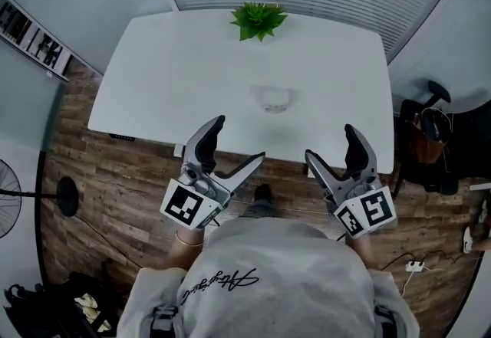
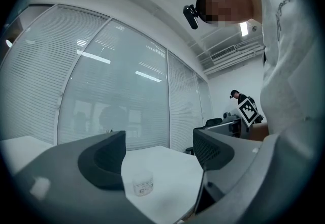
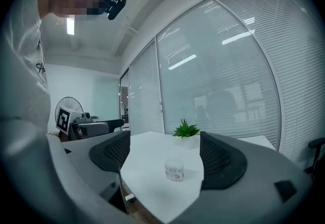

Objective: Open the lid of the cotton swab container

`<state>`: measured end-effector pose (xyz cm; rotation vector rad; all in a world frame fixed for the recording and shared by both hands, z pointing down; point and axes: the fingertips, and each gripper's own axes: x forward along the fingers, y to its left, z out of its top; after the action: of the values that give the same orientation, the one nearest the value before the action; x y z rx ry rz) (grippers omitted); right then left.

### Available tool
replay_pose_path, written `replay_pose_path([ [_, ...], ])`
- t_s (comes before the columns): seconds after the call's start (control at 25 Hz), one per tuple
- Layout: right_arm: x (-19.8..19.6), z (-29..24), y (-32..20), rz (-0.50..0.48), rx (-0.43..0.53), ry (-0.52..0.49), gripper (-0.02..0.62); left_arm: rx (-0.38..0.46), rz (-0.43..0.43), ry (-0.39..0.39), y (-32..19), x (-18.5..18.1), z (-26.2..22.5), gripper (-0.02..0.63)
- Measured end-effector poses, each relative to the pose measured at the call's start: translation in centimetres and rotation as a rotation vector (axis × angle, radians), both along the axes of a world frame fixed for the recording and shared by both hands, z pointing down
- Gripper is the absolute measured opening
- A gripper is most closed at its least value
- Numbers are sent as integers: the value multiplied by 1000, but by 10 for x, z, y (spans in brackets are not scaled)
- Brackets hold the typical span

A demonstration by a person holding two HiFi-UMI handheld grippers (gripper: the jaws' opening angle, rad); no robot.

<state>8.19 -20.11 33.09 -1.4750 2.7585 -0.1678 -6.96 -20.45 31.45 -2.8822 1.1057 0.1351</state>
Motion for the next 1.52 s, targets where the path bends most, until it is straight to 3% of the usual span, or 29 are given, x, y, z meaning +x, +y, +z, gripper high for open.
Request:
replay_pose_path([
  [0.6, -13, 7, -69, 21, -16, 2, 414, -23, 40, -5, -70, -9, 8, 396],
  [0.84, -16, 6, -79, 12, -24, -2, 414, -15, 74, -15, -77, -6, 7, 397],
  [1.28, -8, 10, -87, -65, -34, 16, 414, -34, 22, -49, -85, -4, 18, 397],
  [1.52, 2, 19, -90, -77, -60, 26, 414, -49, 75, -84, -94, 15, 45, 397],
])
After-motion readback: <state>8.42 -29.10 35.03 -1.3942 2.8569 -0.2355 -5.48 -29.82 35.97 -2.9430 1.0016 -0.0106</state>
